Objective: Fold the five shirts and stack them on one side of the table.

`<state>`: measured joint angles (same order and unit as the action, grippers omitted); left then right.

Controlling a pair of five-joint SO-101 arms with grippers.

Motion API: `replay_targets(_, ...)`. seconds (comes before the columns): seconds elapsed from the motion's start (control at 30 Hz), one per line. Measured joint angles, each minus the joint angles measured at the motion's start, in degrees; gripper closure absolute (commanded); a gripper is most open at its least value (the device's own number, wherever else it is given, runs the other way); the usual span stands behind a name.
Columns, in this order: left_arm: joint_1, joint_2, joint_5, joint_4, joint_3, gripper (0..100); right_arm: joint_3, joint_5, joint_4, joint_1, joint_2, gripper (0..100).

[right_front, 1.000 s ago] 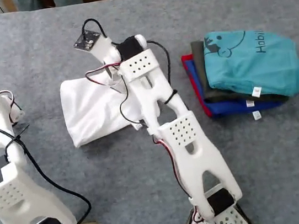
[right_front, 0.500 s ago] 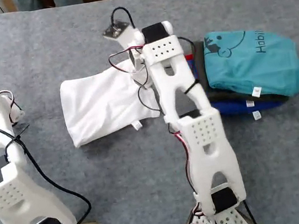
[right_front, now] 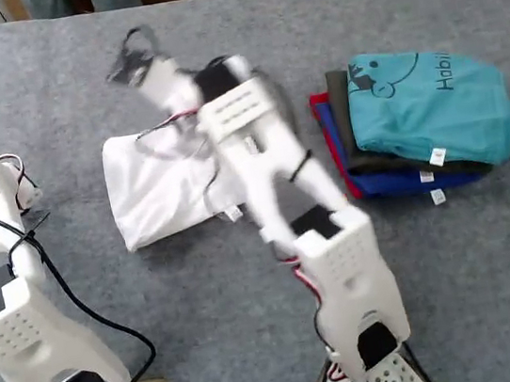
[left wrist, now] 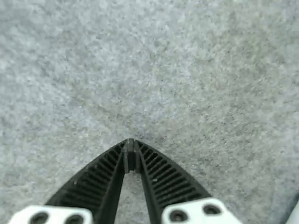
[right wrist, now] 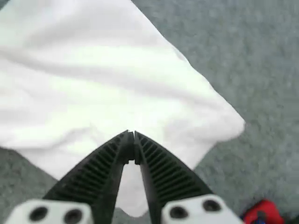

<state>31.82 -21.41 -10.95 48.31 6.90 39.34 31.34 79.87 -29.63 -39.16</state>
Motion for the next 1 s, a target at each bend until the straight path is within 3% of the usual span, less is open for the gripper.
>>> replay_targets(0.27, 0.0, 0.0, 0.0, 0.0, 0.0, 97, 0.0, -3.69, -3.25, -0.18, -6.51, 98.3)
replay_targets(0.6, 0.0, 0.0, 0.0, 0.0, 0.0, 97, 0.09, -4.13, 16.18, 2.29, -6.24, 98.4)
replay_targets(1.0, 0.0, 0.0, 0.0, 0.0, 0.0, 97, -9.05, -5.01, 19.43, 15.21, 3.08, 98.4)
